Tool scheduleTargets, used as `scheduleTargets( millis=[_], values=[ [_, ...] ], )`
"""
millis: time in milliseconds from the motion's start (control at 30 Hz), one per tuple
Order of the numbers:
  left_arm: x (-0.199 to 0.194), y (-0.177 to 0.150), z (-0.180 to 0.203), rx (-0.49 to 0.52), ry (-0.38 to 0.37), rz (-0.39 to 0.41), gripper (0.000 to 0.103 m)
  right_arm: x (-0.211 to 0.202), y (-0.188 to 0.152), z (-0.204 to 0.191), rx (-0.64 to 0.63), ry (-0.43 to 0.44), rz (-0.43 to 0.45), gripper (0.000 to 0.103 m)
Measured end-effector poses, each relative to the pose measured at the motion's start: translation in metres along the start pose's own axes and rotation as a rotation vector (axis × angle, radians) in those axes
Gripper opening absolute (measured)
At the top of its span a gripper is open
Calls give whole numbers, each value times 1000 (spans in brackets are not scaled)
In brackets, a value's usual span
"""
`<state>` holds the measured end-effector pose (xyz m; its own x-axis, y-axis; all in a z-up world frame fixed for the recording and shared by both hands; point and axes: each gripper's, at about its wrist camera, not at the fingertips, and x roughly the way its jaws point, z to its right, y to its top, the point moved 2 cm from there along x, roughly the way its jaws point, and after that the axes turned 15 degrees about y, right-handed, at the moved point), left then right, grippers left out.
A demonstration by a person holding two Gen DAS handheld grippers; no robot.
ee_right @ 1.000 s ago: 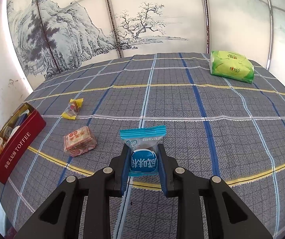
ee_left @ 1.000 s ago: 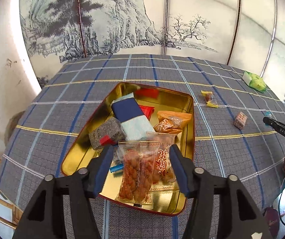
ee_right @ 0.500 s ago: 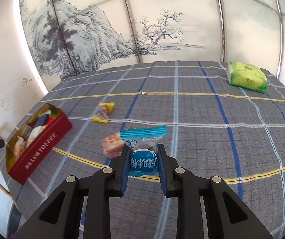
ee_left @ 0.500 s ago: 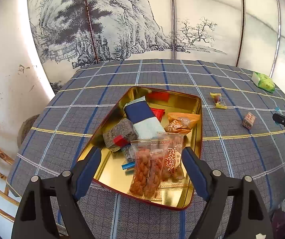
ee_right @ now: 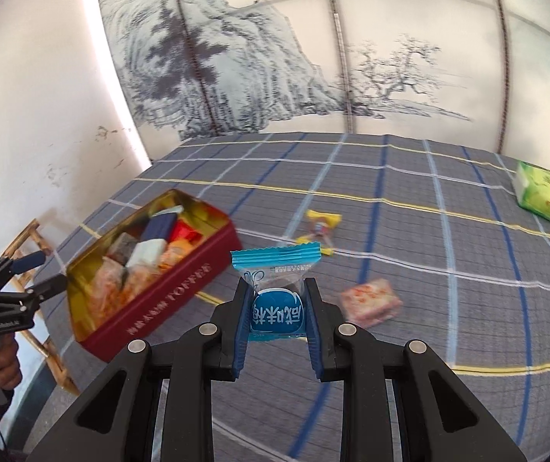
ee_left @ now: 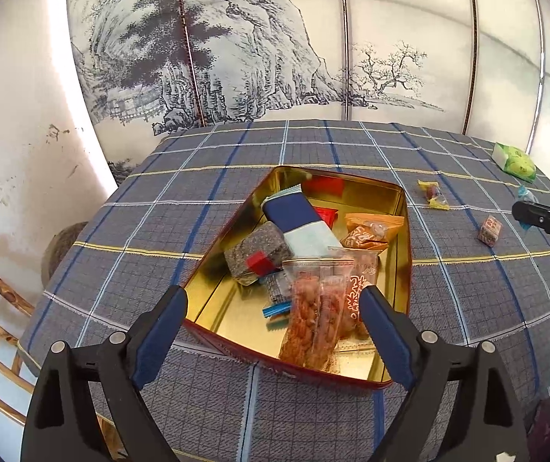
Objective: Organize snacks
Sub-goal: 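Carry the blue-labelled packet over the tin with the right gripper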
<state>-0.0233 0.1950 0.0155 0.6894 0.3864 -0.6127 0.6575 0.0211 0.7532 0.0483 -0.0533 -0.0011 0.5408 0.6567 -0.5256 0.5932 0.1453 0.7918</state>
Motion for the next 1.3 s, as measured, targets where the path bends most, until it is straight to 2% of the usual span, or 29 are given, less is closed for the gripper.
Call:
scheduleTargets(
  millis=[267,567,933,1300],
  values=[
    [-6,-11,-3,26,24,41,89,46,12,-46,-68,87,-61,27],
    [-14,-16,-2,37,1,78,89,100,37,-63,-64,161,-121,27],
    [-9,-23,-10,6,-21,65,89,169,65,-61,-41,174,-194,28],
    [-2,-26,-15,2,-38,47,89,212,66,-50,-5,133,-245,28]
  ],
)
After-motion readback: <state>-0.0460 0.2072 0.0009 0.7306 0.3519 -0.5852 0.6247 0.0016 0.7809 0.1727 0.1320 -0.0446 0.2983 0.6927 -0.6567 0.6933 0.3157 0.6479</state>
